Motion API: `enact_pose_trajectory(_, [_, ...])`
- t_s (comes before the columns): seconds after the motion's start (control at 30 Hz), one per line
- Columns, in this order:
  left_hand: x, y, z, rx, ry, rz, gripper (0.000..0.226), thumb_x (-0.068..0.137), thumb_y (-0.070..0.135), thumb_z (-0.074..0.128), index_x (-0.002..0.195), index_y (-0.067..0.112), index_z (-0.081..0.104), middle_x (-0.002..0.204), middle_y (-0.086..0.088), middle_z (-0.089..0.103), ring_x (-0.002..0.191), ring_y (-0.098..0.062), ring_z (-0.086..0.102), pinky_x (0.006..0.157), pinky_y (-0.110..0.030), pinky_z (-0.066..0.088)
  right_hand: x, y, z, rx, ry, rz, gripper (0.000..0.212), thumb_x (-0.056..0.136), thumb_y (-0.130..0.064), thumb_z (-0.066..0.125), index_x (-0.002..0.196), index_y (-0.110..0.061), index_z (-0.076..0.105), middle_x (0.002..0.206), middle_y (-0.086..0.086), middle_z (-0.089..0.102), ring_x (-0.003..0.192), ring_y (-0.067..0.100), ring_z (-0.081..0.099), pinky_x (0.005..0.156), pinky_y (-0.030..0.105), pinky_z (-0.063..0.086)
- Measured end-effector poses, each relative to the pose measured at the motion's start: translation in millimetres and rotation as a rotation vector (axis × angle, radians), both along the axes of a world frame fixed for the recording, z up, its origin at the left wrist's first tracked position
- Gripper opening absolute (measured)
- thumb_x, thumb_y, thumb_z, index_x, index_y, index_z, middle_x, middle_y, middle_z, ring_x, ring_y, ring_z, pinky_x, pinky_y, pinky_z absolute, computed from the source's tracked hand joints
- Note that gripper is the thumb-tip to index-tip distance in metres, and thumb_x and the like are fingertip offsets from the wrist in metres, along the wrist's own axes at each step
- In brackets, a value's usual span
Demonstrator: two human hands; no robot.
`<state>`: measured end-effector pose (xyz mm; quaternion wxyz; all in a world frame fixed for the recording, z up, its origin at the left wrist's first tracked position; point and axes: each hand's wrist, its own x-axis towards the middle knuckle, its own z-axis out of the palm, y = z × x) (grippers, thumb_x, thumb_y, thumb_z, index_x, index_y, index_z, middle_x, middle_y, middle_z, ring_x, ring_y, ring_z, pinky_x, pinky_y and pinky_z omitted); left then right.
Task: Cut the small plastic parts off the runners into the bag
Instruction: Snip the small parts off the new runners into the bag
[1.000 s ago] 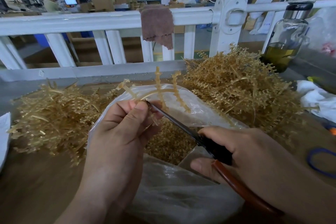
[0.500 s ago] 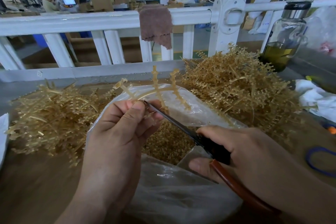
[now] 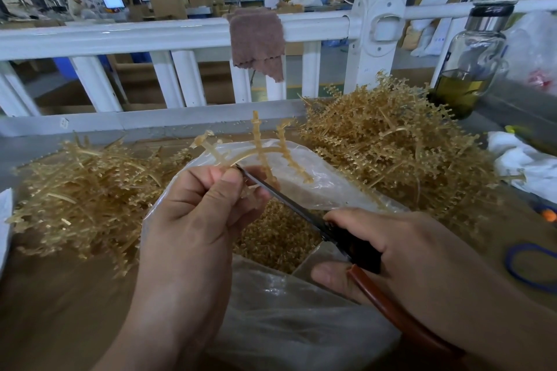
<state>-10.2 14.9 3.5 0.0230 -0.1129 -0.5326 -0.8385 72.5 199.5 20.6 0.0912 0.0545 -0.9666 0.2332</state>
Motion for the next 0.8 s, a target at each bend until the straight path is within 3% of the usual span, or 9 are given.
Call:
enact_pose_trajectory(0.3, [1.6, 1.9, -1.9, -0.005, 0.000, -0.034, 0.010, 0.083, 0.024, 0.062, 0.074, 0.024, 0.059, 0.102, -0.014, 0.077, 0.087, -0.024, 0.075, 0.074, -0.027, 0.059, 0.2, 0.2, 0.4, 0.022, 0.013, 0.020, 0.056, 0.077, -0.081, 0.039, 0.085, -0.027, 0.052, 0.073, -0.013, 0.057, 0.065, 0.007, 0.056, 0.056, 0.022, 0.040])
enact_pose_trajectory(0.8, [6.6, 6.7, 3.7, 0.078, -0.053, -0.064, 0.014, 0.082, 0.020, 0.057, 0.068, 0.022, 0.059, 0.094, -0.012, 0.076, 0.091, -0.030, 0.076, 0.072, -0.029, 0.062, 3.2, -5.6, 0.8, -0.015, -0.020, 0.011, 0.049, 0.077, -0.080, 0.039, 0.077, -0.031, 0.045, 0.071, -0.015, 0.055, 0.062, 0.007, 0.054, 0.056, 0.020, 0.039])
